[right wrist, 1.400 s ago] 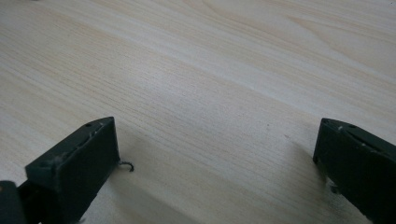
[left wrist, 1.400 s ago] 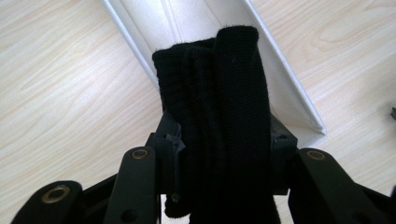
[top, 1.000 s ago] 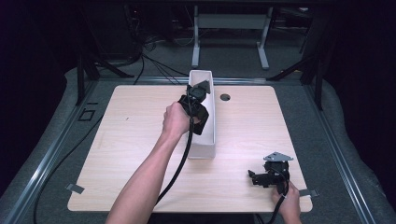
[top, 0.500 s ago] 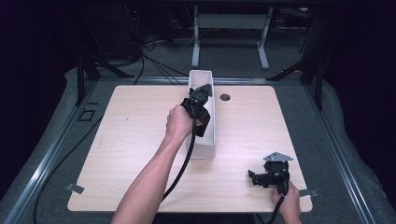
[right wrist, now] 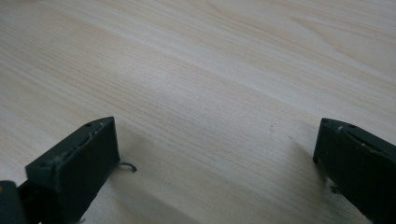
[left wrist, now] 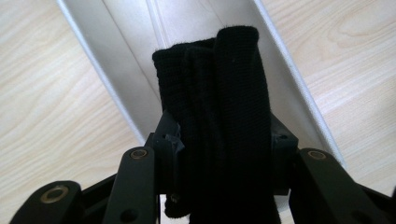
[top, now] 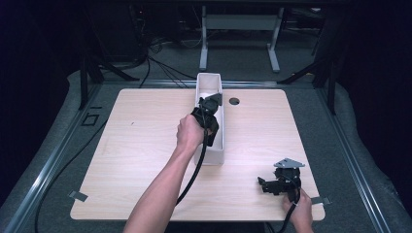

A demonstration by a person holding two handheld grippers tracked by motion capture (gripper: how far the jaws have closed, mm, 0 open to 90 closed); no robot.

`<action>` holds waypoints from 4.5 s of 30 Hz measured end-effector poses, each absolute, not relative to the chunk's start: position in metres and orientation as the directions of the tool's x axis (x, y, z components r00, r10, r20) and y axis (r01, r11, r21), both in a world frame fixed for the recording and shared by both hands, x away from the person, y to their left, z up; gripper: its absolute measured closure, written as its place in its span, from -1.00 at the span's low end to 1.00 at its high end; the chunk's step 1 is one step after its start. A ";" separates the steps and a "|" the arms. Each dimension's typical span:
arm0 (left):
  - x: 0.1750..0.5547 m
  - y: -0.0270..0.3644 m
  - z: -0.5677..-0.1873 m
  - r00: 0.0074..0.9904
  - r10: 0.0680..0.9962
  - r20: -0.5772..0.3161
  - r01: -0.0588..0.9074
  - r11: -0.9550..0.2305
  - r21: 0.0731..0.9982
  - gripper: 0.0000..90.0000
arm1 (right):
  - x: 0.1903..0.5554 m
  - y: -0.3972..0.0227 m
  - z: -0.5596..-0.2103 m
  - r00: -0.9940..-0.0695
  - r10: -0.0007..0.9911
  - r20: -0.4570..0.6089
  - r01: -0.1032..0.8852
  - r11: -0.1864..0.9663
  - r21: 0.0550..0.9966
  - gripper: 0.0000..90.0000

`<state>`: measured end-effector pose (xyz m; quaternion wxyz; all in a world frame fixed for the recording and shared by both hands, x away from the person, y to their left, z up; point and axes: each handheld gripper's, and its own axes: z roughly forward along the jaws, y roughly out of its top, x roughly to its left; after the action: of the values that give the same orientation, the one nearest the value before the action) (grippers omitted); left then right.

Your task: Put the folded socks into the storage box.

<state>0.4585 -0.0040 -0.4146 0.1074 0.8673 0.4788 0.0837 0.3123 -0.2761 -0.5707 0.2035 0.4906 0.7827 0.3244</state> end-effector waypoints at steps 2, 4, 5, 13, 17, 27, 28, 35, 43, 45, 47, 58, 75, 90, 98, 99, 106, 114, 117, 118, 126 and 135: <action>0.459 -0.006 -0.416 0.526 0.849 0.046 0.814 -0.519 0.263 0.29 | 0.312 -0.276 -0.571 -0.436 0.900 0.000 0.636 0.308 0.708 -1.00; 0.458 -0.007 -0.417 0.527 0.848 0.048 0.813 -0.520 0.261 0.29 | 0.312 -0.276 -0.571 -0.436 0.900 0.000 0.636 0.308 0.708 -1.00; 0.458 -0.007 -0.418 0.526 0.849 0.048 0.814 -0.519 0.260 0.29 | 0.312 -0.276 -0.571 -0.435 0.900 0.001 0.636 0.306 0.709 -1.00; 0.459 -0.007 -0.430 0.509 0.860 0.050 0.829 -0.505 0.241 0.28 | 0.312 -0.275 -0.571 -0.436 0.900 0.002 0.632 0.304 0.713 -1.00; 0.459 -0.008 -0.433 0.512 0.858 0.048 0.830 -0.508 0.231 0.25 | 0.312 -0.275 -0.571 -0.434 0.901 0.001 0.632 0.304 0.713 -1.00; 0.458 -0.013 -0.440 0.518 0.854 0.055 0.829 -0.517 0.213 0.22 | 0.312 -0.275 -0.571 -0.434 0.901 0.001 0.632 0.304 0.713 -1.00; 0.458 -0.013 -0.440 0.517 0.854 0.054 0.830 -0.516 0.213 0.21 | 0.312 -0.275 -0.571 -0.436 0.900 0.000 0.632 0.306 0.712 -1.00; 0.457 -0.016 -0.442 0.523 0.850 0.060 0.829 -0.524 0.193 0.07 | 0.312 -0.275 -0.571 -0.434 0.901 0.001 0.632 0.304 0.713 -1.00; 0.455 -0.011 -0.433 0.523 0.849 0.075 0.824 -0.527 0.207 -0.21 | 0.312 -0.275 -0.571 -0.436 0.900 0.003 0.632 0.304 0.713 -1.00; 0.454 -0.008 -0.429 0.522 0.850 0.072 0.823 -0.524 0.218 -0.28 | 0.312 -0.275 -0.571 -0.437 0.900 0.003 0.632 0.305 0.713 -1.00; 0.454 -0.007 -0.427 0.523 0.849 0.074 0.822 -0.525 0.220 -0.32 | 0.312 -0.275 -0.571 -0.436 0.900 0.002 0.632 0.304 0.713 -1.00; 0.448 0.013 -0.397 0.542 0.838 0.063 0.793 -0.535 0.292 -0.66 | 0.312 -0.276 -0.571 -0.437 0.899 -0.001 0.635 0.310 0.707 -1.00; 0.432 0.056 -0.372 0.540 0.842 0.022 0.774 -0.506 0.380 -0.90 | 0.312 -0.276 -0.571 -0.436 0.900 -0.001 0.631 0.306 0.712 -1.00; 0.403 0.108 -0.373 0.560 0.828 0.013 0.744 -0.510 0.431 -1.00 | 0.312 -0.275 -0.571 -0.435 0.900 0.002 0.632 0.304 0.713 -1.00; 0.384 0.136 -0.386 0.548 0.836 0.012 0.737 -0.490 0.465 -1.00 | 0.312 -0.275 -0.571 -0.436 0.900 0.001 0.632 0.305 0.712 -1.00; 0.381 0.140 -0.388 0.547 0.837 0.010 0.738 -0.488 0.467 -1.00 | 0.312 -0.275 -0.571 -0.436 0.900 0.002 0.632 0.305 0.712 -1.00; 0.365 0.164 -0.408 0.524 0.852 0.004 0.744 -0.460 0.484 -1.00 | 0.312 -0.275 -0.571 -0.436 0.900 0.002 0.632 0.304 0.712 -1.00; 0.351 0.188 -0.439 0.490 0.872 -0.013 0.770 -0.425 0.476 -1.00 | 0.312 -0.275 -0.571 -0.435 0.901 -0.001 0.631 0.305 0.713 -1.00; 0.344 0.201 -0.456 0.468 0.884 -0.018 0.780 -0.403 0.480 -1.00 | 0.312 -0.275 -0.571 -0.436 0.900 -0.002 0.632 0.307 0.712 -1.00; 0.342 0.204 -0.460 0.457 0.889 -0.017 0.782 -0.392 0.484 -1.00 | 0.312 -0.275 -0.571 -0.436 0.900 -0.002 0.632 0.307 0.711 -1.00; 0.332 0.221 -0.490 0.429 0.903 -0.026 0.789 -0.360 0.498 -1.00 | 0.312 -0.275 -0.571 -0.437 0.899 -0.001 0.631 0.308 0.712 -1.00; 0.324 0.240 -0.535 0.396 0.918 -0.035 0.781 -0.316 0.538 -1.00 | 0.312 -0.275 -0.571 -0.437 0.900 -0.001 0.632 0.308 0.712 -1.00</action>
<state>0.3238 0.2405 -0.5345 0.2437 0.7990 0.5315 0.1401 0.3120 -0.2746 -0.5712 0.2051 0.4895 0.7821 0.3266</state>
